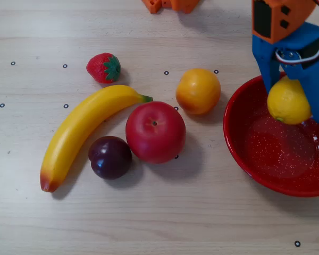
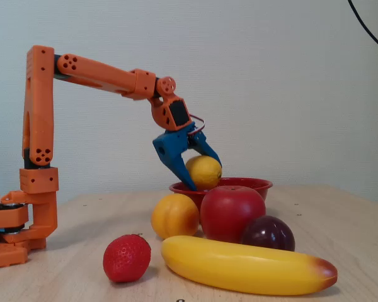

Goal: Put the lemon in the red bowl.

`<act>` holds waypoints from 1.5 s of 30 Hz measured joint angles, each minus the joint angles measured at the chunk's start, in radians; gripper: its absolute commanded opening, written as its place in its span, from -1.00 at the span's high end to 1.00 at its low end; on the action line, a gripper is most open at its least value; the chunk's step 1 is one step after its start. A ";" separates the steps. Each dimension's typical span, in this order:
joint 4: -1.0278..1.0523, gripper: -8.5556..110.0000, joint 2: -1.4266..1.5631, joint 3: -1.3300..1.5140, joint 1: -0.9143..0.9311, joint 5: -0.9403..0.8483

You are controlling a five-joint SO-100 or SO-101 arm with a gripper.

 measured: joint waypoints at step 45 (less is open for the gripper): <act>0.206 0.85 0.833 0.380 -0.426 -0.075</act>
